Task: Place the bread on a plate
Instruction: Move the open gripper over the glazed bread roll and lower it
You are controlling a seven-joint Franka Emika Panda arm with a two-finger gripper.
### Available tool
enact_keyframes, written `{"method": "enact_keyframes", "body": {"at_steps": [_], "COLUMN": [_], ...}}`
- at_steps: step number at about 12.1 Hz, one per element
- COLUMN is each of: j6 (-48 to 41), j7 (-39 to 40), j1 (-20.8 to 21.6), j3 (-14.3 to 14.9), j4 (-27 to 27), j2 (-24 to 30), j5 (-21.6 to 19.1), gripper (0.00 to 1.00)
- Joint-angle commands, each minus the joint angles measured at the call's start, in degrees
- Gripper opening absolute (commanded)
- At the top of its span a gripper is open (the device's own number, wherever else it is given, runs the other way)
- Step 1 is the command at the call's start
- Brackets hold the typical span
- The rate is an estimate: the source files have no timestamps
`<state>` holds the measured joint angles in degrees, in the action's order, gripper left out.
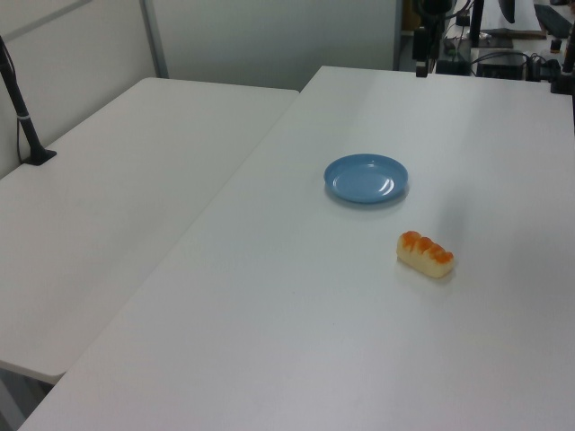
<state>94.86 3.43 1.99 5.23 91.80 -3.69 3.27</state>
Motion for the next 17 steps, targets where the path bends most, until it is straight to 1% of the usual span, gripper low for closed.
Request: {"method": "enact_keyframes", "body": {"at_steps": [1, 2, 4, 5, 6, 8, 10, 11, 12, 13, 14, 17], "j6": [0.0, 0.8, 5.7, 9.3, 10.7, 12.2, 15.4, 15.5, 15.9, 17.5, 18.8, 21.7], "j7": [-7.7, -10.3, -19.8, -24.1, -26.3, -30.0, -34.5, -36.2, -36.6, -37.7, -38.9, -38.9], "j1": [3.4, 4.7, 5.4, 6.6, 9.1, 11.7, 12.0, 12.1, 12.3, 12.2, 12.2, 11.6], "j3": [-0.4, -1.4, -6.3, -7.4, -7.4, -7.9, -11.5, -12.7, -13.3, -14.8, -15.1, -15.1], "j4": [3.3, 4.9, 7.2, 8.3, 9.3, 9.8, 9.9, 10.1, 11.7, 13.5, 15.3, 20.7], "j2": [0.3, 0.2, -2.3, -3.9, -5.2, -7.5, -9.8, -11.1, -12.2, -12.8, -12.8, -12.7], "j5": [-4.9, -5.9, -6.5, -6.5, -6.5, -6.4, -5.9, -5.7, -5.6, -5.3, -4.2, -2.3], "gripper": [1.0, 1.0, 1.0, 1.0, 1.0, 1.0, 1.0, 1.0, 1.0, 1.0, 1.0, 1.0]}}
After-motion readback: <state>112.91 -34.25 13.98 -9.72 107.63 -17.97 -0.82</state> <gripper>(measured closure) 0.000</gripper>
